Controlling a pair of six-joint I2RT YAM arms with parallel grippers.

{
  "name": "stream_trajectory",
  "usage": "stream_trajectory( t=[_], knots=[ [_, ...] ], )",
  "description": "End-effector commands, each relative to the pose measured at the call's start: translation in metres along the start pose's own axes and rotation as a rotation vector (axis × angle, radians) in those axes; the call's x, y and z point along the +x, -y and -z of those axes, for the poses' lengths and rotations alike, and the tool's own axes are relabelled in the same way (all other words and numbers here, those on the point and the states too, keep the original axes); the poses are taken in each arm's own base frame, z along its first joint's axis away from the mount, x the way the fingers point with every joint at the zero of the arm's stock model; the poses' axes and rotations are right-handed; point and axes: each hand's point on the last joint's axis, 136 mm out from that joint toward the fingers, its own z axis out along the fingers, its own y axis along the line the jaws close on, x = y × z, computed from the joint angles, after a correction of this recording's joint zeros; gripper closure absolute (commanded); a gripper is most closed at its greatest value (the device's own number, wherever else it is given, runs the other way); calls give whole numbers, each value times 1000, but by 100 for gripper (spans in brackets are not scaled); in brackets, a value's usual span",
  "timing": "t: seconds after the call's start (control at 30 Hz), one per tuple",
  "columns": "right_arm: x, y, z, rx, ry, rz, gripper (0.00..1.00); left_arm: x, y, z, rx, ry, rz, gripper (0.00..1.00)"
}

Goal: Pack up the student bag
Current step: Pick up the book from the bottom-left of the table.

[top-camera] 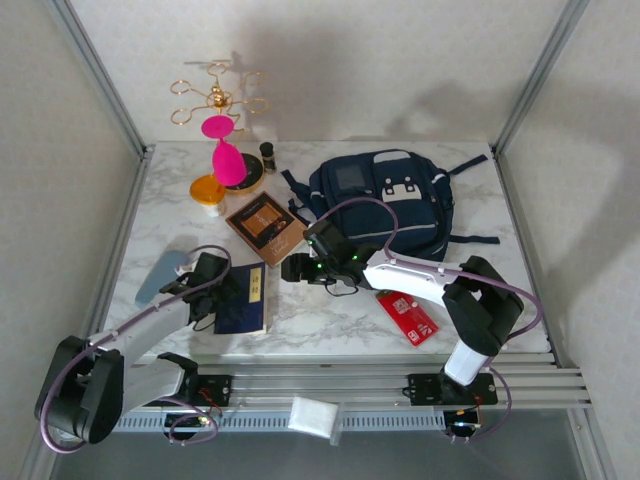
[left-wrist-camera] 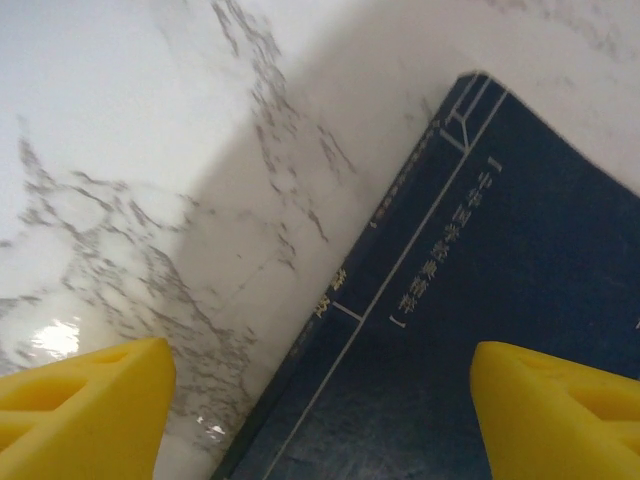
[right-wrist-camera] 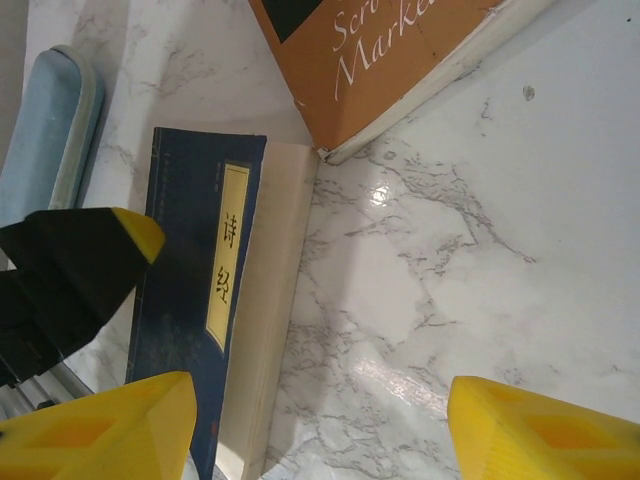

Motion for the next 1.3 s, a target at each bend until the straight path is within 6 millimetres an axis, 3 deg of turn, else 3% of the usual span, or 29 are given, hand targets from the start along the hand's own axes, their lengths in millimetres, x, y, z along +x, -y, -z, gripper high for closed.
stream_trajectory(
  t=[0.0,0.3,0.47,0.7,0.97,1.27],
  knots=[
    [10,7,-9,23,-32,-8,32,13,13,-2,65,-43,6,24],
    [36,-5,-34,-14,-164,-41,32,51,18,7,71,-115,-34,28],
    [45,-12,-48,-26,-210,-32,34,58,13,4,67,-114,-27,35],
    [58,-27,-64,-59,-265,-8,36,61,10,2,25,-109,-73,37],
    [66,-21,-80,-38,-305,-15,49,66,13,0,54,-117,-60,39],
    [70,-30,-83,-61,-323,9,73,67,19,2,86,-124,-54,41]
  ],
)
